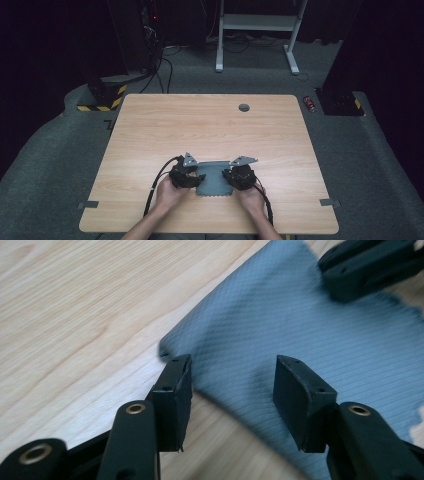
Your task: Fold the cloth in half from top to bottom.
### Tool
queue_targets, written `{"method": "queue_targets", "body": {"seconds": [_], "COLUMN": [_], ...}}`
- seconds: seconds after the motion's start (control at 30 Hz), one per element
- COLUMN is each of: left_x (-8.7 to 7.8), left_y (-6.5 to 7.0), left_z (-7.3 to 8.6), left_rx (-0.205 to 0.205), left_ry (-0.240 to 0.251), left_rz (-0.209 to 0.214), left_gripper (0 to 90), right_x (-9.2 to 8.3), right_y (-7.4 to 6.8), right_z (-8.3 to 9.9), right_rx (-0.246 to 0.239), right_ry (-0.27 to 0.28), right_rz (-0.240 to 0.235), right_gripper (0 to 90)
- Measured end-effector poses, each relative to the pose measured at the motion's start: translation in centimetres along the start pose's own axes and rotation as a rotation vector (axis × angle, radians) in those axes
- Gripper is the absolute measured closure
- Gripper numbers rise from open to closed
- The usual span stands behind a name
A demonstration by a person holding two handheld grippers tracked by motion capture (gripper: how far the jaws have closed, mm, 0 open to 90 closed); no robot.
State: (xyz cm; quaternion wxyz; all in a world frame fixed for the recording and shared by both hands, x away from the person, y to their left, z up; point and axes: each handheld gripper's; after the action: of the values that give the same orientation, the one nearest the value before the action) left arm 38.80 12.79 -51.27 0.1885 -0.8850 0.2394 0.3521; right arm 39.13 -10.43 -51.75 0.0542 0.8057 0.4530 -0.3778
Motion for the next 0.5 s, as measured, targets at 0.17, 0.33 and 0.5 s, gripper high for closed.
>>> {"method": "queue_targets", "body": {"seconds": [0.17, 0.33, 0.5], "left_x": [-0.1, 0.1, 0.9], "left_y": [-0.8, -2.0, -2.9], "left_z": [0.1, -0.5, -1.5], "left_rx": [-0.031, -0.125, -0.153], "left_ry": [0.005, 0.036, 0.019], "left_rz": [-0.014, -0.027, -0.033], "left_gripper": [49.3, 48.8, 47.8], "right_x": [-0.4, -0.7, -0.6], "right_y": [0.4, 1.2, 2.2], "right_z": [0.0, -0.3, -1.7], "right_rx": [0.011, 0.039, 0.075], "right_ry": [-0.003, 0.036, 0.057], "right_rz": [0.021, 0.039, 0.059], "right_gripper": [80.1, 76.3, 74.0]}}
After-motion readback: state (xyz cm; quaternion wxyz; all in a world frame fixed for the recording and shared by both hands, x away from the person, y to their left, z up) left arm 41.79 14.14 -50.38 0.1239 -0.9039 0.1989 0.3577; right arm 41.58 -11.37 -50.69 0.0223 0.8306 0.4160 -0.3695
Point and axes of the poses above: each handheld gripper's, and its own axes: x roughly forward along the jaws, z roughly out of its underside, y roughly to its right, and after that the axes turned 14 degrees about -z, right-handed
